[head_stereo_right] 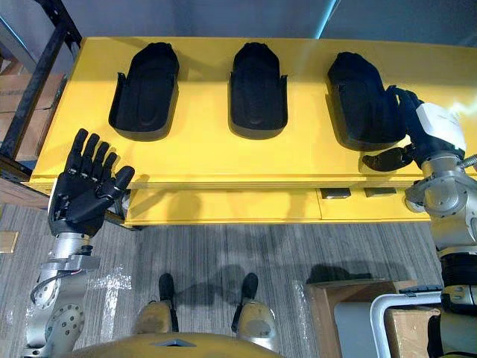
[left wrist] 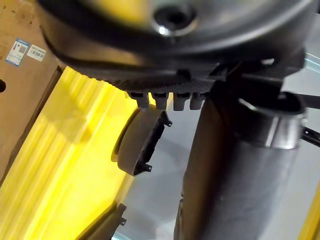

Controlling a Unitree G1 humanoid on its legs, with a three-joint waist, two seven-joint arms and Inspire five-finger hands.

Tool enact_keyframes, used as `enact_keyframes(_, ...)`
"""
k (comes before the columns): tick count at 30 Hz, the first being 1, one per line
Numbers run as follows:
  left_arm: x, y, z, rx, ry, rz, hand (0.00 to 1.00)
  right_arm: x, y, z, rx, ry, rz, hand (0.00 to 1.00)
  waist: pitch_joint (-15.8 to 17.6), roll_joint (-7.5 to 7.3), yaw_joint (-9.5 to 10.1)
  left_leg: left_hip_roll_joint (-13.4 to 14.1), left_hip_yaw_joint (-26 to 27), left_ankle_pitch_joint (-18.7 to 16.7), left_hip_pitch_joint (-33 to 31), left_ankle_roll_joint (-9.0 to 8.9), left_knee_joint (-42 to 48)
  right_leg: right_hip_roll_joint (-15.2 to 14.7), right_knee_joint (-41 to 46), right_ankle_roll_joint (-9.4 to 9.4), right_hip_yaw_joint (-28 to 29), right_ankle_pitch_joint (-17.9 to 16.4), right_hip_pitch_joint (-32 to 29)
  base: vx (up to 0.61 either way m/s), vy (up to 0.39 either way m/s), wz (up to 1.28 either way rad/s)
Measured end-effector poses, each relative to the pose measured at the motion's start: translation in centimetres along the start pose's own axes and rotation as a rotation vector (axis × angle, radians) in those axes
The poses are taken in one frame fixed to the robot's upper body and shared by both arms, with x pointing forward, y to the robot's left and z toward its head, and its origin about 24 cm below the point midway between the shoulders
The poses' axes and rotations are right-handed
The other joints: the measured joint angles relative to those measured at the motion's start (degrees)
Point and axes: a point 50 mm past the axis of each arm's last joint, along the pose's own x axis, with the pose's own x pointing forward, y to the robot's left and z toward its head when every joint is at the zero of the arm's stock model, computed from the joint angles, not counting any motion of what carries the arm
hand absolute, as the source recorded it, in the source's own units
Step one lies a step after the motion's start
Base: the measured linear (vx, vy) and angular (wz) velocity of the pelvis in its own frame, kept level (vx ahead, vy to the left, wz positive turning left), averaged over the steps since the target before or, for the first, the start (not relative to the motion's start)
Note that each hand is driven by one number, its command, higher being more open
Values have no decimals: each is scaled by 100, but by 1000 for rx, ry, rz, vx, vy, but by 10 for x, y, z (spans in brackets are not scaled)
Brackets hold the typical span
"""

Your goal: Walk over and take three plastic housings, then place them on the shelf

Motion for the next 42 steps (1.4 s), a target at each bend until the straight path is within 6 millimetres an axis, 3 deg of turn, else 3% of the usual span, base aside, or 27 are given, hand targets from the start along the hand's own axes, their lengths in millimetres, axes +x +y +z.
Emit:
enact_keyframes(13,2,-3,5,-5,-25,4,100,8,-15,9,-49,-7,-129,100,182,25,-54,-5,-29,-59,-255,16,199,-34,96,-17,5,-10,-211,0,0,0)
enact_keyframes(21,5,-6,11,-8,-77,-11,100,12,-23,13,-52,-3,-225,100,302,127,-56,-21,-89,-49,-346,30,240,-62,162,-26,-36,-19,-271,-9,2,2)
enact_keyframes(35,5,-6,11,-13,-78,-13,100,14,-26,13,-48,0,-251,100,303,135,-48,-29,-109,12,-326,31,187,-69,191,-39,-51,-21,-305,1,0,0)
enact_keyframes(37,3,-5,10,-13,-70,-9,100,11,-23,14,-51,-30,-240,100,301,138,-48,-35,-94,74,-175,26,42,-65,192,-48,-50,-31,-231,0,0,0)
enact_keyframes(42,-6,-6,13,-15,-66,-6,100,-17,-17,21,-77,-160,-296,100,270,155,-59,-46,-63,84,66,25,-109,-67,191,-11,-58,-106,-23,0,0,0)
